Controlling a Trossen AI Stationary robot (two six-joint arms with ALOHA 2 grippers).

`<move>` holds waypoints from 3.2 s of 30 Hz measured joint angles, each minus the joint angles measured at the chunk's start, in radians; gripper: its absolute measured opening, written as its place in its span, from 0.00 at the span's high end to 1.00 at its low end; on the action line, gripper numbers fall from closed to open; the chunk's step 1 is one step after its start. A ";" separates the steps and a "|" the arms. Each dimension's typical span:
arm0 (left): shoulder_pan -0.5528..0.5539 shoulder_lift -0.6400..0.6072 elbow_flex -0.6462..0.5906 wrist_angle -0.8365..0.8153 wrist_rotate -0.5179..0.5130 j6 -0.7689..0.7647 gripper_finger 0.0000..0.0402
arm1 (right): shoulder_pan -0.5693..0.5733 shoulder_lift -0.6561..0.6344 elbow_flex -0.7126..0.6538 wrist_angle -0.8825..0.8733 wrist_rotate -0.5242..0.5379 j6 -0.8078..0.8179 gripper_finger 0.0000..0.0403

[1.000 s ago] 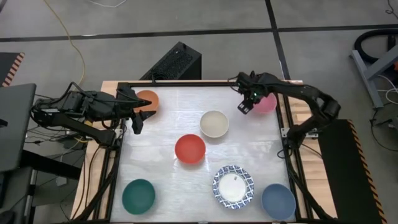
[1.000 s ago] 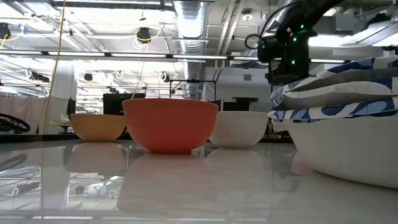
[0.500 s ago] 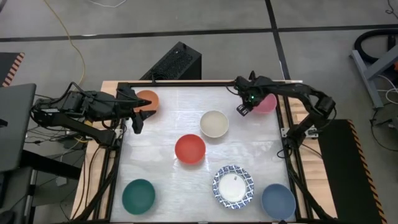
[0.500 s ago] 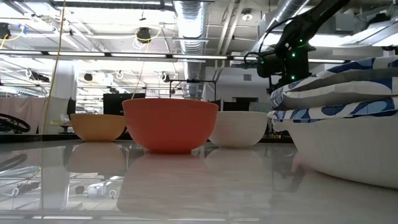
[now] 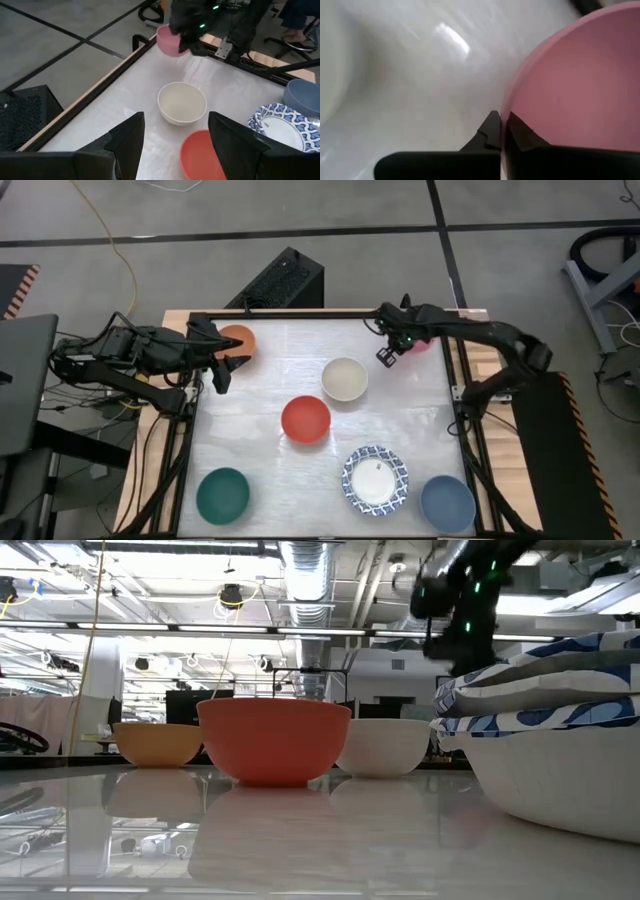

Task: Nest bowls inside each other
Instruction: Stack the pink bowl on top of the white patterned bowl

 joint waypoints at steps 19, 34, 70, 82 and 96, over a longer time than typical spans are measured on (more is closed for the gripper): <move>0.000 0.000 0.000 0.001 -0.024 0.034 0.48 | 0.897 -0.230 0.132 -0.048 -0.113 -0.523 0.97; 0.000 0.000 0.000 0.000 -0.028 0.034 0.48 | 1.306 0.152 0.304 -0.050 0.039 -0.274 0.97; 0.000 0.000 0.000 0.001 -0.054 0.044 0.48 | 1.370 0.373 0.305 0.080 -0.031 -0.039 0.89; 0.000 0.000 0.000 0.000 -0.053 0.045 0.48 | 1.369 0.373 0.305 0.074 -0.029 0.069 0.78; 0.000 0.000 0.000 0.001 -0.068 0.044 0.48 | 1.383 0.310 0.305 0.011 -0.034 0.266 0.64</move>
